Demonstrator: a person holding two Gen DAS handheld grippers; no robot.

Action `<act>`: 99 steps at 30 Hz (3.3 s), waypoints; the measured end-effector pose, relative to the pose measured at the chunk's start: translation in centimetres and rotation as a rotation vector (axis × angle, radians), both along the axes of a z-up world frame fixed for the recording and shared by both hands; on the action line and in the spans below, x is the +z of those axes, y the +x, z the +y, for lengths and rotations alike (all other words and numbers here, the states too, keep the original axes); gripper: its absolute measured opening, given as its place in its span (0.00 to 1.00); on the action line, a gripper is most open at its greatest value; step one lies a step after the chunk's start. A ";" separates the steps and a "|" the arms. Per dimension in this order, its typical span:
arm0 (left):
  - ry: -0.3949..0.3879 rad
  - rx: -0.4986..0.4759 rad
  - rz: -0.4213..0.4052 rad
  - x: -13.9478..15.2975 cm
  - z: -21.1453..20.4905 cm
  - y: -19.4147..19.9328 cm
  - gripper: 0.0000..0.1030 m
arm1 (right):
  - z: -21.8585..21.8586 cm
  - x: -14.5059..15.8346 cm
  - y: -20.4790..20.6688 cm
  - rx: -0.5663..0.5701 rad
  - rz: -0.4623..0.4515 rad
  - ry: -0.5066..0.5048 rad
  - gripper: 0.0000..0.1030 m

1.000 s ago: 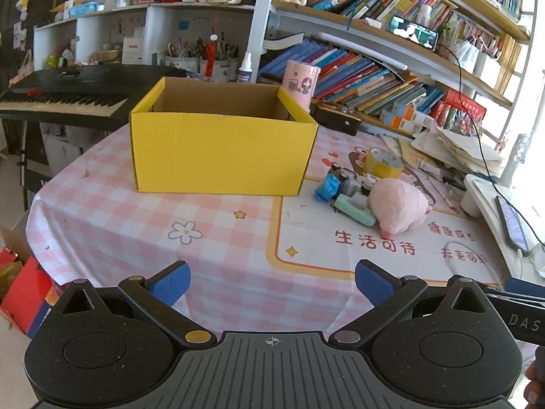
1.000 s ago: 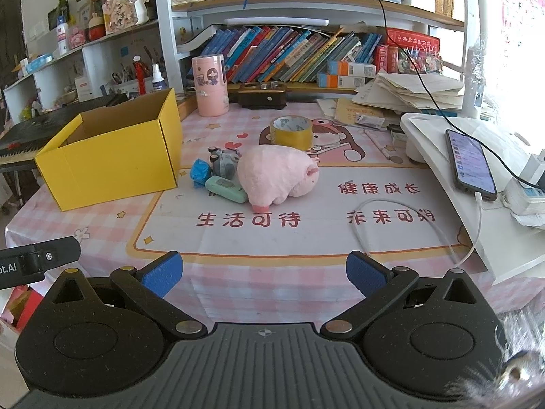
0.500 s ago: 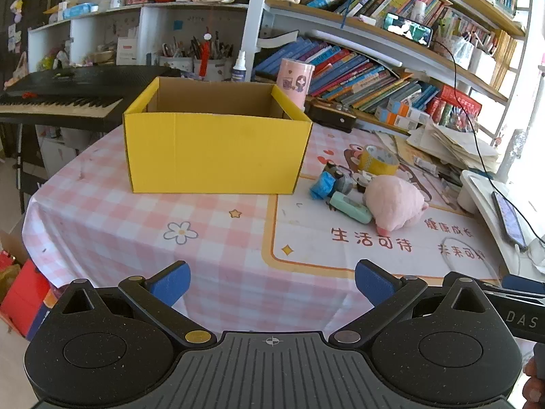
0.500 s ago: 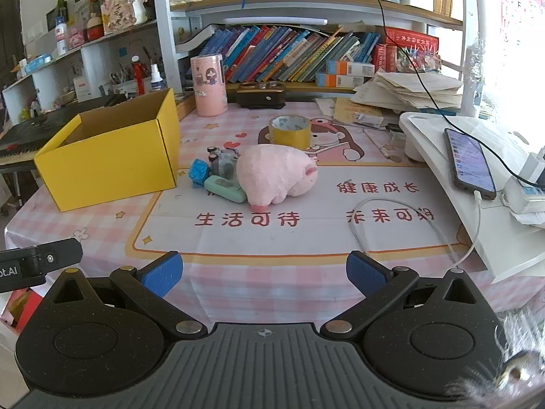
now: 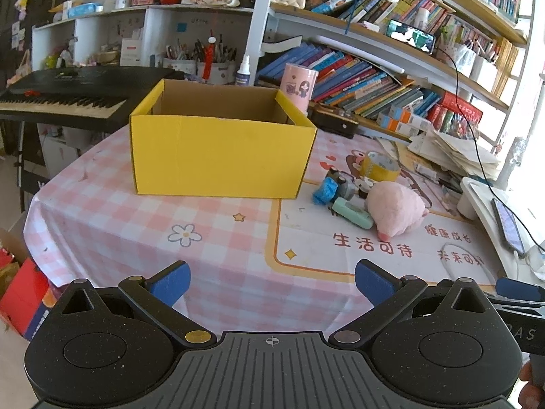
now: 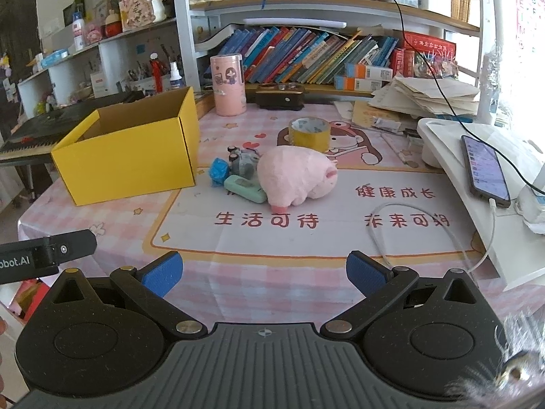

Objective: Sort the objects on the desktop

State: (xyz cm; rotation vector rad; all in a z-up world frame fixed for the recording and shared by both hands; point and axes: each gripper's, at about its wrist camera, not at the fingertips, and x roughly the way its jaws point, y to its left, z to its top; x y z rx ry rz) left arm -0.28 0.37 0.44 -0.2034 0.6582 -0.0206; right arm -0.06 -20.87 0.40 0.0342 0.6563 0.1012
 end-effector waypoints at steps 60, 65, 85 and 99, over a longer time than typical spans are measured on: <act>-0.015 -0.102 -0.031 0.2 -0.4 0.1 1.00 | 0.3 0.1 -0.1 0.007 -0.013 -0.001 1.00; -0.010 -0.087 -0.031 0.1 -0.4 0.4 1.00 | 0.1 0.0 0.5 0.005 -0.004 0.008 1.00; 0.003 -0.066 0.042 -0.5 -1.4 4.2 1.00 | -1.5 -0.6 5.3 0.029 0.047 0.036 1.00; -0.022 -0.052 0.068 -0.8 -3.6 8.7 1.00 | -3.6 -0.7 10.2 0.054 0.068 0.021 1.00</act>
